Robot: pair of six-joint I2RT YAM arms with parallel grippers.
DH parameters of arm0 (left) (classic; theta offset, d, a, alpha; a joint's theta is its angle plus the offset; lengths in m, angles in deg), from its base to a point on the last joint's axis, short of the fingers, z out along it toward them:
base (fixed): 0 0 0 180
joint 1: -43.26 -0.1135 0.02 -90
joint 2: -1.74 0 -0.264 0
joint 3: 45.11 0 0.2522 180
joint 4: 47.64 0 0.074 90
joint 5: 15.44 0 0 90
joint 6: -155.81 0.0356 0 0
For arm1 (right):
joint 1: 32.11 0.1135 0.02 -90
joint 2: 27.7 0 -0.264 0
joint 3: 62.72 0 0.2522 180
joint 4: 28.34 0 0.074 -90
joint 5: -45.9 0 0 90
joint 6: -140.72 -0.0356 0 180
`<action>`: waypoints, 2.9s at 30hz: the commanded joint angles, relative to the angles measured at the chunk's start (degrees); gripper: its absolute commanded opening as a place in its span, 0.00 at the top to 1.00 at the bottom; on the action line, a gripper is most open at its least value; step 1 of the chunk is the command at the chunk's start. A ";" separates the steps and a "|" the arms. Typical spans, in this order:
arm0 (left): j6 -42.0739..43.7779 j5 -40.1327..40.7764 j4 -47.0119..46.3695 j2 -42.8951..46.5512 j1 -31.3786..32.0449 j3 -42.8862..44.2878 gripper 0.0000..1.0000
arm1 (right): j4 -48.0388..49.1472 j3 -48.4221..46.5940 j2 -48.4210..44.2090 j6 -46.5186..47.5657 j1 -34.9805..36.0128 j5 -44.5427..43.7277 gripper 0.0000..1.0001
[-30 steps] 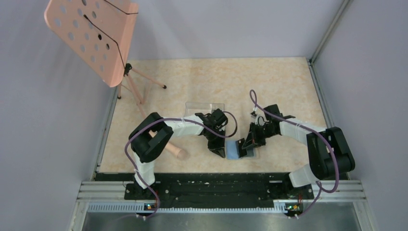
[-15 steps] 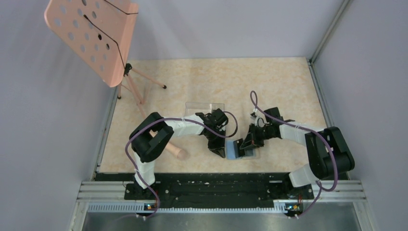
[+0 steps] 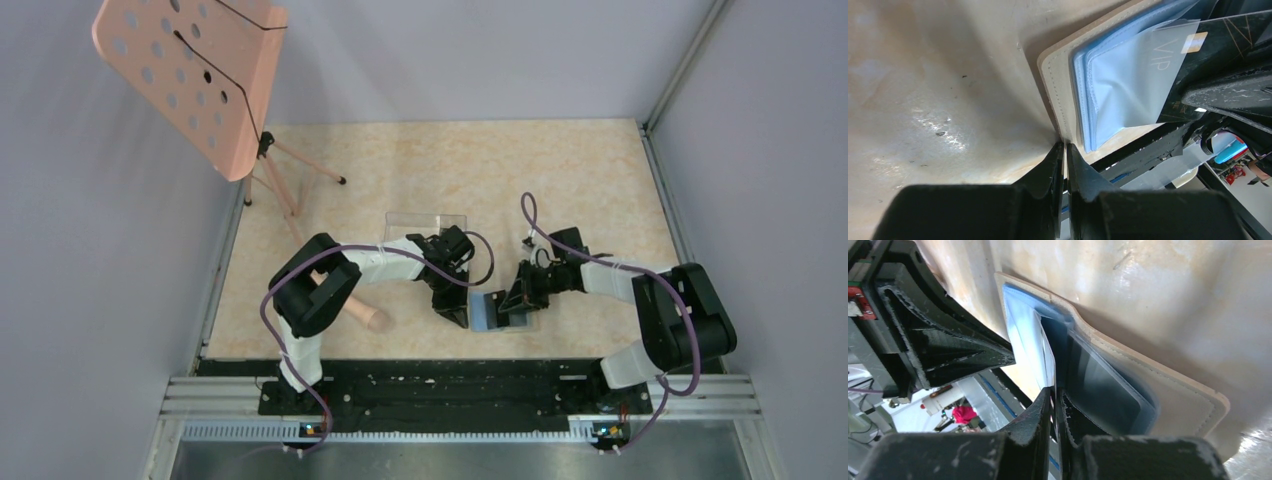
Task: Put the credit cards into the card holder
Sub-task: Insert the credit card into the card holder.
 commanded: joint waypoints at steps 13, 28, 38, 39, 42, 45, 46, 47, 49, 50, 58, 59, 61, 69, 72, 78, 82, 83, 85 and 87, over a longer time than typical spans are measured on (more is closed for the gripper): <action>0.98 4.97 -2.09 -3.01 0.30 -1.03 0.89 | -15.50 -7.55 -3.29 4.34 4.45 -17.66 0.57; 1.07 4.51 -2.59 -3.01 0.30 -0.48 0.89 | -18.55 -10.41 -2.25 4.99 4.69 -23.22 0.43; 1.50 2.70 -3.44 -4.52 0.30 2.21 0.89 | -12.84 -10.05 1.26 2.34 9.83 -16.08 0.53; 1.54 2.46 -3.39 -4.69 0.30 2.49 0.89 | -12.06 -10.11 1.76 1.60 10.33 -15.11 0.55; 1.54 2.18 -3.50 -4.74 0.38 2.64 0.90 | -9.93 -10.15 2.82 -0.74 11.62 -12.95 0.62; 1.31 2.39 -3.72 -3.93 0.47 2.25 0.91 | -7.08 -9.56 3.34 -3.09 12.30 -10.55 0.74; 1.22 2.41 -3.83 -3.60 0.47 2.00 0.91 | -5.99 -9.18 3.60 -3.98 12.37 -9.36 0.78; 1.14 2.50 -3.88 -3.35 0.47 1.80 0.91 | -4.87 -9.02 3.89 -4.85 12.52 -8.32 0.83; 1.03 2.76 -3.66 -2.89 0.47 1.52 0.91 | -3.91 -9.16 4.44 -5.66 13.14 -7.68 0.93; 1.07 3.30 -3.08 -2.73 0.47 1.45 0.91 | -3.89 -9.36 4.58 -5.80 13.48 -7.78 0.96; 1.97 10.43 3.11 0.74 0.39 0.41 0.91 | -3.71 -10.18 3.97 -7.45 14.26 -8.14 0.97; 2.11 11.74 4.06 1.48 0.31 0.48 0.90 | -3.77 -10.10 3.65 -7.60 14.31 -8.42 0.94; 2.40 14.34 6.15 3.05 0.15 0.79 0.88 | -3.87 -9.84 3.01 -7.93 14.32 -8.49 0.85; 2.29 17.18 8.25 9.19 -1.14 1.33 0.73 | 3.93 -6.03 0.86 -15.79 14.37 -4.45 0.62; 1.87 15.52 7.27 10.22 -1.45 1.26 0.69 | 4.23 -5.58 0.48 -16.67 14.55 -4.34 0.53; 0.69 11.74 3.64 11.39 -1.63 -0.03 0.65 | -3.75 -7.66 -1.13 -11.89 14.51 -8.64 0.38; -1.09 8.10 -1.29 11.42 -1.64 -1.67 0.64 | -8.62 -10.08 -2.94 -9.15 14.62 -11.57 0.34; -1.44 7.35 -2.38 11.32 -1.68 -2.07 0.64 | -9.14 -10.47 -3.18 -8.72 14.62 -11.91 0.34; -1.95 6.51 -3.91 11.00 -1.72 -2.44 0.64 | -9.42 -10.80 -3.01 -8.17 14.64 -11.95 0.36; -2.18 5.83 -4.64 10.53 -1.81 -2.60 0.64 | -8.49 -10.71 -2.00 -8.13 14.71 -11.25 0.43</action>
